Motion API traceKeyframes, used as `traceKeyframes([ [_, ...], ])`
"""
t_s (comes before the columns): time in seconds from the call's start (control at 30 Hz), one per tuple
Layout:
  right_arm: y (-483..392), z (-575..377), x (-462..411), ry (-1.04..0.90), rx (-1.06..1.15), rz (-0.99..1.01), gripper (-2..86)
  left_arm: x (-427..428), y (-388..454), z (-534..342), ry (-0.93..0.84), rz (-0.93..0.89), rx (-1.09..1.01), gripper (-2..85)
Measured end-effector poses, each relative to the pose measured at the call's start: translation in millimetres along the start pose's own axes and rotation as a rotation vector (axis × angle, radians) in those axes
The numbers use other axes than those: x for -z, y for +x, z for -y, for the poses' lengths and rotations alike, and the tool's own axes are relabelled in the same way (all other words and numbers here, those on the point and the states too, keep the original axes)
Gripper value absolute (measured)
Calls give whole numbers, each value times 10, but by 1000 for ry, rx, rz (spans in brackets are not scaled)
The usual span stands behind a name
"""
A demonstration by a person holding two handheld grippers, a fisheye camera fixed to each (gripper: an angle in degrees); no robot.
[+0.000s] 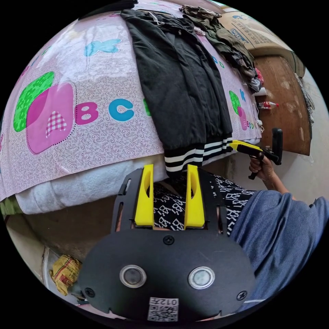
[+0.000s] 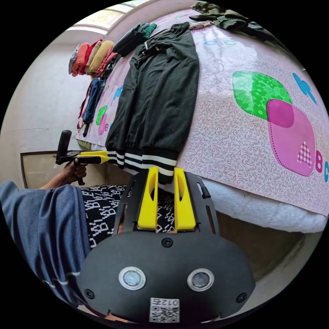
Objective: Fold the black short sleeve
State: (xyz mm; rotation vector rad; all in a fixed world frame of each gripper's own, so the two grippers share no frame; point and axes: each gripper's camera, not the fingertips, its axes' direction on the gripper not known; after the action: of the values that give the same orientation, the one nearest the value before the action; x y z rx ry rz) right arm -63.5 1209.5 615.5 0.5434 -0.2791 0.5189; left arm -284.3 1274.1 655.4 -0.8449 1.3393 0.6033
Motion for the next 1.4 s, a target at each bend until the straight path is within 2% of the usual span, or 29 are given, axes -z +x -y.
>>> traceKeyframes([
  [0.27, 263, 3, -60, -12, -2, 18, 128, 262, -85, -47, -15, -14, -23, 92],
  [0.4, 404, -3, -94, -11, -5, 31, 134, 394, -143, -63, 7, -94, -6, 83],
  [0.5, 495, 5, -131, -12, 1, 27, 137, 513, -94, -67, 31, -7, -39, 80],
  [0.6, 577, 30, -167, -13, 6, 22, 139, 581, -143, -45, 35, -41, -18, 70],
  [0.77, 724, 126, -290, -38, 4, 3, 140, 647, -160, -10, -19, 16, -5, 28],
  [0.87, 786, 188, -287, -56, 39, 20, 139, 789, -258, 19, -34, -43, 33, 14],
  [1.17, 946, 195, -89, -168, 143, 149, 130, 1559, -310, -11, -181, -299, -120, 5],
  [1.4, 1138, 614, 414, -56, 96, 326, 115, 2507, -445, 263, -93, -444, -106, 8],
])
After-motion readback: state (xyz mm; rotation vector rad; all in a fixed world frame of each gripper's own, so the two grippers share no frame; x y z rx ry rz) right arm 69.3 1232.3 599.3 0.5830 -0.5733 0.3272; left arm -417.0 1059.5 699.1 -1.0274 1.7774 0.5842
